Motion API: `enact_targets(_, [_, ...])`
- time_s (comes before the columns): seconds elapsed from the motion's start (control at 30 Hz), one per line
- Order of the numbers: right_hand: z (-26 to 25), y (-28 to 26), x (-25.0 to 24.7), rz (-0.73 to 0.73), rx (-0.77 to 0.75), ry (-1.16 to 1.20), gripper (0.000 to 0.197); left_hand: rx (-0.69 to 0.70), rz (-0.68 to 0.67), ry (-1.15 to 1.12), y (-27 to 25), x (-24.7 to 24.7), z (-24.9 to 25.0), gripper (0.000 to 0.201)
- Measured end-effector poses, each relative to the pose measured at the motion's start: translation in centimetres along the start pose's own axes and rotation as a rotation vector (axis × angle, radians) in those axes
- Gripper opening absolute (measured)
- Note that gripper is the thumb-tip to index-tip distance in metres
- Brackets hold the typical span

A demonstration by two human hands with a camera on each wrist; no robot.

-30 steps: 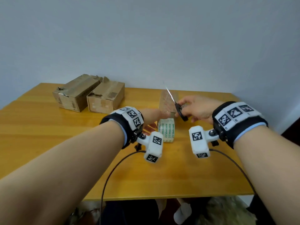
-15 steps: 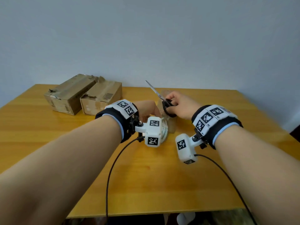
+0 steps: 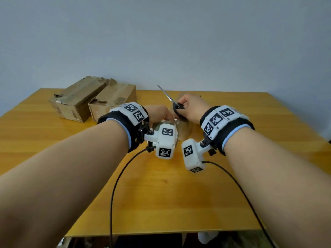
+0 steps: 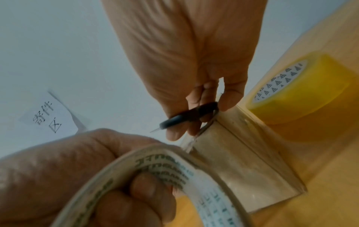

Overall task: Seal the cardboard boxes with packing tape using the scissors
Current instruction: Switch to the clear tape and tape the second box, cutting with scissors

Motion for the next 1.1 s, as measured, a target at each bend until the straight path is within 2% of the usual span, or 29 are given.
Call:
enact_targets(0.07, [-0.2,0.1,0.3,0.020,0.004,-0.040,0.016,0.000,-0.042,0.016,0.0,0.8,-0.6,0.002])
enact_targets(0.17, [-0.4,0.1,0.5,0.026,0.024,-0.044,0.012,0.009,-0.059,0.036,0.0,1.4,-1.2,0.016])
enact_targets(0.27, [-0.4,0.2,0.7,0.012,0.039,-0.017,0.012,0.013,-0.037,0.033,0.1,1.4,-1.7,0.015])
enact_targets(0.33, [-0.5,0.0,0.5,0.012,0.031,0.014,0.011,0.017,-0.024,-0.006,0.1,1.5,-2.3,0.023])
enact_targets(0.4, [0.0,-0.5,-0.1,0.037,0.020,0.103,0.014,0.035,-0.022,-0.051,0.2,1.9,-2.8,0.042])
enact_targets(0.53, [2.6,-2.2,-1.8,0.076,0.052,0.326,0.030,0.050,-0.025,-0.103,0.1,2.0,-2.9,0.034])
enact_targets(0.63, [3.5,-4.1,-2.5,-0.062,0.056,0.430,0.029,0.059,-0.025,-0.085,0.3,2.1,-2.8,0.044])
enact_targets(0.77, [5.2,-6.8,-3.6,-0.285,0.075,0.486,0.028,0.061,-0.003,-0.064,0.5,2.1,-2.8,0.048])
enact_targets(0.93, [7.6,-9.0,-3.4,-0.571,0.220,0.570,0.046,0.067,0.006,-0.021,0.1,1.7,-2.9,0.048])
enact_targets(1.0, [8.6,-9.1,-3.1,-0.636,0.262,0.532,0.052,0.064,0.003,0.012,0.0,1.5,-2.9,0.049])
enact_targets(1.1, [9.3,-8.8,-2.6,-0.653,0.308,0.458,0.061,0.055,-0.003,0.033,0.2,1.4,-3.2,0.051])
Point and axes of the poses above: each hand's wrist, its own y-axis towards the middle knuckle, its own x-axis out of the palm, z = x × y, the point moved 6 cm from there along y, towards the middle knuckle, and after that the axes turned 4 degrees about -z, right-handed, at the moved point
